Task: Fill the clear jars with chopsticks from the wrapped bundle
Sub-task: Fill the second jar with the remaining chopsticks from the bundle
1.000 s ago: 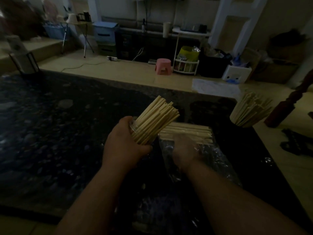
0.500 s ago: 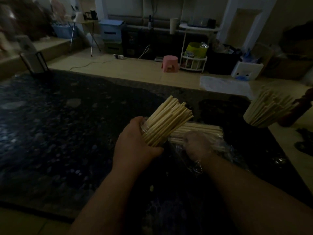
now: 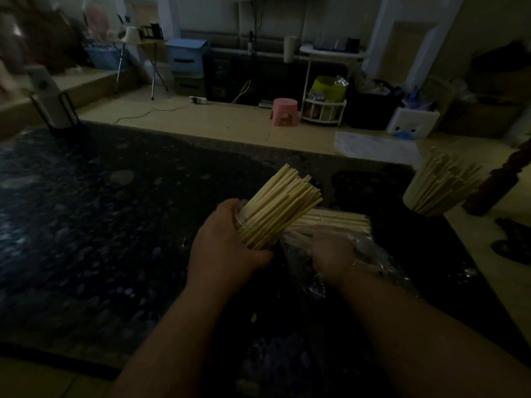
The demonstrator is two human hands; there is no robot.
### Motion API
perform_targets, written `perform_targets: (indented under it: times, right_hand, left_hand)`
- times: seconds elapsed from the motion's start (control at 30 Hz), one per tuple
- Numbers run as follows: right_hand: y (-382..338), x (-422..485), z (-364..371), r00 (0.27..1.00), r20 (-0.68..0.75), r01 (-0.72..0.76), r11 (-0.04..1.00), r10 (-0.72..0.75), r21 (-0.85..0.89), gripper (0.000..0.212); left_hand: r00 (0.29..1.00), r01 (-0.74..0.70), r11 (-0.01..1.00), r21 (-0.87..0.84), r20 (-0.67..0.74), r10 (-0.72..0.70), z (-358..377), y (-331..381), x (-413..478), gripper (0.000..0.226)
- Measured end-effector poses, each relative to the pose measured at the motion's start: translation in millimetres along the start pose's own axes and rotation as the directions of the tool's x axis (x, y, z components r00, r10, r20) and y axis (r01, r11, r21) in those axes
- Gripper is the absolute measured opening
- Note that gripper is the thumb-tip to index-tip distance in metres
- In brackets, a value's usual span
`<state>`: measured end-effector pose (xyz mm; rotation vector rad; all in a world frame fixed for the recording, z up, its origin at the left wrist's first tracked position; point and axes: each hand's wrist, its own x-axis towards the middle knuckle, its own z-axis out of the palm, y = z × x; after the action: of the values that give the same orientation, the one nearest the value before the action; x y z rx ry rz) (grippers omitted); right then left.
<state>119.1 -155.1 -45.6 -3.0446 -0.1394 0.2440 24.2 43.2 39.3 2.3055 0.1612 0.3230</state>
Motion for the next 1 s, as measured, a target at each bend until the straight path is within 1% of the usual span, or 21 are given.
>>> perform_targets:
  times: [0.07,0.1,0.2,0.27,0.37,0.43,0.5,0.53,0.63,0.7,0.8,0.83,0.9,0.97,1.0]
  right_hand:
    - [4,-2,4,1.0,-0.008,0.007,0.999,-0.008,-0.044,0.041]
    - [6,-3,6,1.0,-0.029,0.011,1.0,-0.011,-0.023,0.036]
    - [9,-13,4,1.0,-0.022,-0.006,0.997,0.004,-0.079,0.029]
    - [10,-18,3,0.999,-0.033,-0.003,0.995,0.0,-0.095,0.031]
    - [11,-25,3,1.0,-0.027,0.005,0.998,-0.007,-0.067,0.032]
    - [11,-27,5,1.0,0.027,-0.001,1.0,0.001,-0.021,0.031]
    - [9,-32,5,0.996,0.093,-0.015,0.998,0.01,0.053,0.036]
    - [8,-35,4,0.994,0.108,-0.013,0.998,0.007,0.055,0.039]
    - [3,-50,-2,0.995,0.097,-0.022,0.998,0.017,0.059,0.047]
    - [-3,-61,-9,0.996,0.089,-0.003,0.998,-0.003,0.068,0.043]
    - [-10,-80,-19,0.998,0.061,0.021,1.0,-0.02,-0.005,0.046]
    - [-11,-87,-20,0.998,0.05,0.026,0.999,-0.025,-0.018,0.046]
    - [-11,-100,-19,0.998,0.039,0.043,0.999,-0.042,-0.009,0.043]
    - [-9,-115,-19,0.999,0.037,0.036,0.998,-0.037,0.049,0.039]
    - [-7,-123,-19,0.999,0.033,0.022,0.996,-0.025,0.091,0.041]
  left_hand:
    - [1.0,-0.008,1.0,-0.001,-0.007,0.008,-1,2,-1,0.096]
    - [1.0,-0.014,1.0,0.0,-0.009,0.014,-2,3,-2,0.096]
    - [0.999,-0.033,0.999,-0.002,-0.01,0.033,-3,5,-6,0.095]
    - [0.999,-0.04,0.999,-0.006,-0.009,0.04,-4,6,-8,0.095]
    - [0.999,-0.042,0.999,-0.01,-0.008,0.042,-6,9,-13,0.096]
    - [0.999,-0.045,0.999,-0.007,-0.004,0.045,-7,11,-16,0.097]
    - [0.998,-0.058,0.998,-0.006,-0.005,0.058,-8,11,-18,0.096]
    - [0.998,-0.065,0.998,-0.005,-0.008,0.065,-9,12,-19,0.095]
    - [0.997,-0.071,0.997,-0.005,-0.009,0.071,-12,15,-22,0.09]
    - [0.997,-0.079,0.997,0.005,-0.011,0.079,-14,16,-24,0.087]
    - [0.996,-0.093,0.996,0.013,-0.001,0.093,-16,18,-28,0.084]
    - [0.995,-0.098,0.995,0.015,0.005,0.098,-17,19,-30,0.085]
    - [0.996,-0.089,0.995,0.033,0.011,0.089,-16,21,-34,0.098]
    - [0.997,-0.072,0.995,0.064,0.015,0.071,-16,22,-38,0.111]
    - [0.997,-0.07,0.995,0.071,0.021,0.069,-16,22,-40,0.111]
